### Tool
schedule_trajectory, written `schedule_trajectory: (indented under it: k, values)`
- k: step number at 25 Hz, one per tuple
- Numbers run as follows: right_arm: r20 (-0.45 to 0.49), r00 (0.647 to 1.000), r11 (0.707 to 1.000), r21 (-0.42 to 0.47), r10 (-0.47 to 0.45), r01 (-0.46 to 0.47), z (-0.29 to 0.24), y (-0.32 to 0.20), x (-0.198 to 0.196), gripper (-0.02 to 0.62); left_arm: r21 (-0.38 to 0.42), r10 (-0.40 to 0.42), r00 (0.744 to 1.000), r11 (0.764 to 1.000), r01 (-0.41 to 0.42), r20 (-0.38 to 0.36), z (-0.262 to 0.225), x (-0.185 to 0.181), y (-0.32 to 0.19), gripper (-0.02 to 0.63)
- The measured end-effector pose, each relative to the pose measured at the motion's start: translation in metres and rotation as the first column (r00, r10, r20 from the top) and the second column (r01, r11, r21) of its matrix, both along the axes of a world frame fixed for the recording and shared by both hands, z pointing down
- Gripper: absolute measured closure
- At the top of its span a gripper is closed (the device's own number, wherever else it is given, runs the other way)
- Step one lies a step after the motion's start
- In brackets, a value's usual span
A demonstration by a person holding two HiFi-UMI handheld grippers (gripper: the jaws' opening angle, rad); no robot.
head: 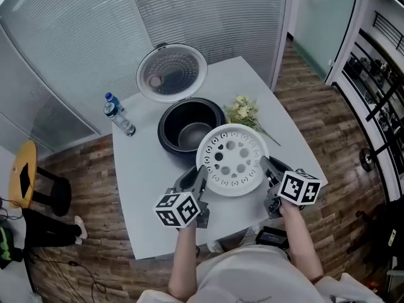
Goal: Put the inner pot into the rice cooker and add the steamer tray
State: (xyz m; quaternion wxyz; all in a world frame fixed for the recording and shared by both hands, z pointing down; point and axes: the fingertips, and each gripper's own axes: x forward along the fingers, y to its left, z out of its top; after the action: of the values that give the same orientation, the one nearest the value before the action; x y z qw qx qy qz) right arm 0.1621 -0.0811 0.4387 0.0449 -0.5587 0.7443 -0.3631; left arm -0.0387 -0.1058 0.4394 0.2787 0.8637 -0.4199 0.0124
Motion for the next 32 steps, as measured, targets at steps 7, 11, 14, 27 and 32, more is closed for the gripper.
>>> schedule_trajectory:
  k: [7, 11, 14, 27, 32]
  values:
    - [0.009, 0.999, 0.999, 0.023, -0.041, 0.041, -0.012, -0.013, -0.015, 0.535, 0.037, -0.062, 0.996, 0.997, 0.065, -0.071, -0.016, -0.018, -0.004, 0.546]
    - [0.014, 0.997, 0.996, 0.048, -0.071, 0.07, -0.023, -0.032, -0.027, 0.534, 0.016, -0.097, 0.991, 0.995, 0.099, -0.09, -0.019, -0.03, -0.019, 0.548]
    - [0.026, 0.995, 0.994, 0.062, -0.093, 0.092, -0.031, -0.044, -0.035, 0.534, 0.002, -0.123, 0.984, 0.992, 0.124, -0.128, -0.023, -0.04, -0.026, 0.549]
    - [0.026, 0.979, 0.978, 0.061, -0.202, 0.2, -0.06, -0.131, -0.07, 0.531, -0.043, -0.26, 0.952, 0.966, 0.256, -0.162, -0.039, -0.076, -0.092, 0.553]
    - [0.048, 0.964, 0.963, 0.084, -0.262, 0.257, -0.052, -0.124, -0.055, 0.529, -0.035, -0.336, 0.929, 0.942, 0.334, -0.156, -0.035, -0.061, -0.076, 0.555]
